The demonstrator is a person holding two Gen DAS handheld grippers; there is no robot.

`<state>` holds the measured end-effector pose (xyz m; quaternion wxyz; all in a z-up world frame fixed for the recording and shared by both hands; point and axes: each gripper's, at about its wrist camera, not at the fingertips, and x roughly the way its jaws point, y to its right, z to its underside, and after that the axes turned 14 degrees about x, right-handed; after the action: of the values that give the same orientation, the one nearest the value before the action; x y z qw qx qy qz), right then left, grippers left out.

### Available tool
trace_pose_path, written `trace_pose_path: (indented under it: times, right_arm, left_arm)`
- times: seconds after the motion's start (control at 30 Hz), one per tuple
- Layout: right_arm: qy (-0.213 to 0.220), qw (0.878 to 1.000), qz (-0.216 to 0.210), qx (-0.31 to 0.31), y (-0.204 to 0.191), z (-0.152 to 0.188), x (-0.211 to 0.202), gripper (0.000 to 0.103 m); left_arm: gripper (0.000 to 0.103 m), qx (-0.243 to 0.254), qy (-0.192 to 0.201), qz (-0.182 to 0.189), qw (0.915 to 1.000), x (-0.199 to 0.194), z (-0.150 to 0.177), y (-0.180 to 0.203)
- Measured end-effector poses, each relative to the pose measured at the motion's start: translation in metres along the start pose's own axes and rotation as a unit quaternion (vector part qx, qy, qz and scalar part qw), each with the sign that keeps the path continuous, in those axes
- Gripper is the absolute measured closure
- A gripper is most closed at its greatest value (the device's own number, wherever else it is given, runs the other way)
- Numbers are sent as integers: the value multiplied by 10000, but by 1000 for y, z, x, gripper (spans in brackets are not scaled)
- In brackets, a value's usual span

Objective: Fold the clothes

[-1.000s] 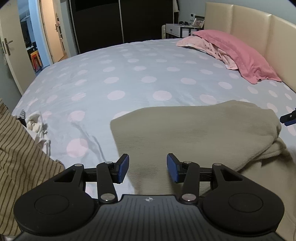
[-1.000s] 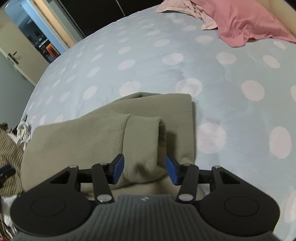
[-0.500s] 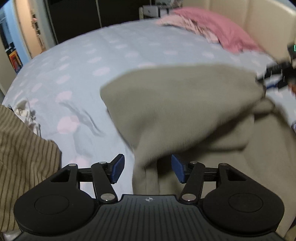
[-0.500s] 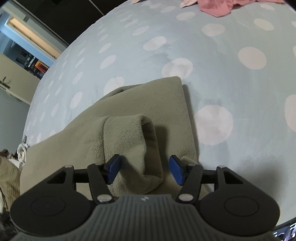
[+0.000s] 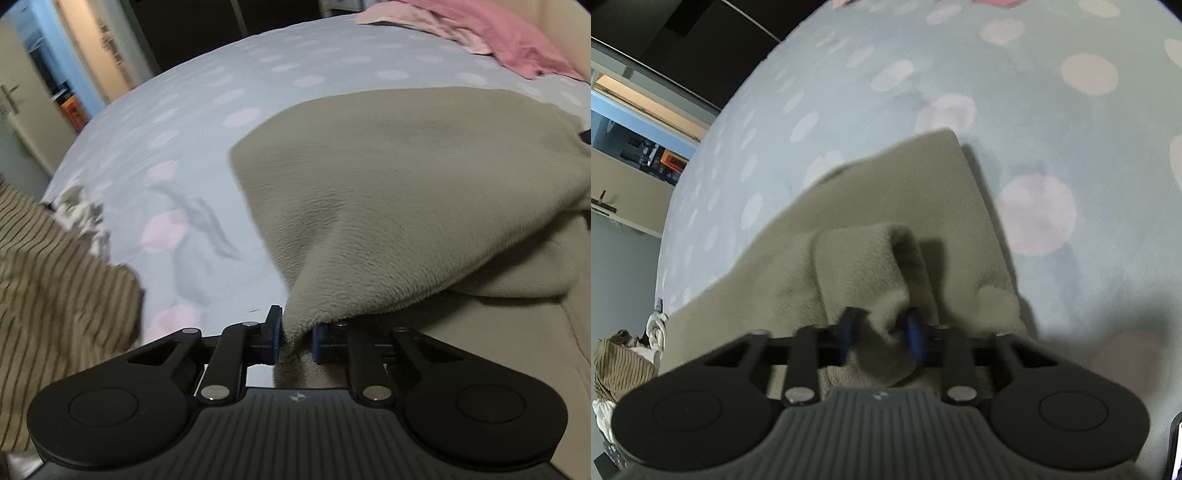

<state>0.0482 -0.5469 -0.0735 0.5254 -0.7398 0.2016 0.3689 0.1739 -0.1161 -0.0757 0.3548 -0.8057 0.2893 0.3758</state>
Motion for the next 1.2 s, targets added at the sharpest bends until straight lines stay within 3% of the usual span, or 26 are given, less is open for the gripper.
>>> trace_pose_path:
  times: [0.13, 0.2, 0.3, 0.47, 0.53, 0.57, 0.67, 0.77, 0.87, 1.0, 1.1, 1.2]
  right_arm:
    - [707, 9937, -794, -347, -28, 3, -42, 87]
    - [910, 9899, -950, -526, -38, 4, -58, 88]
    - [951, 9911, -588, -720, -38, 6, -54, 89]
    - [575, 9952, 381, -696, -13, 9, -4, 87]
    - [528, 9954, 438, -665, -6, 9, 0, 83]
    - [558, 9949, 439, -711, -7, 8, -4, 76]
    - [782, 9897, 462, -1111, -18, 8, -24, 70]
    - [995, 9822, 348, -1554, -26, 17, -44, 68]
    - [1089, 9765, 233, -1845, -38, 30, -52, 68]
    - [1237, 9628, 131, -2399, -64, 61, -39, 68]
    - [1475, 9510, 240, -2706, -76, 87, -21, 68]
    - [1617, 9475, 376, -2733, -76, 109, 3, 68]
  left_arm:
    - [94, 60, -5, -194, 9998, -3, 5, -2]
    - [94, 123, -48, -204, 9997, -1, 7, 2]
    - [94, 234, -169, -135, 9995, 5, 9, 8]
    - [90, 206, -265, 120, 9994, 8, 9, 5]
    - [86, 103, -252, 293, 9992, -2, 8, -2]
    - [84, 81, -245, 370, 9990, -10, 7, -5]
    - [78, 28, -97, 576, 9983, -34, 5, -11]
    - [78, -63, 221, 819, 9964, -58, -2, -14]
    - [78, -246, 714, 803, 9939, -75, -18, -14]
    - [78, -439, 1111, 717, 9902, -68, -47, -9]
    - [79, -803, 1240, 709, 9865, -40, -60, -6]
    - [85, -1083, 1194, 779, 9838, -9, -62, -3]
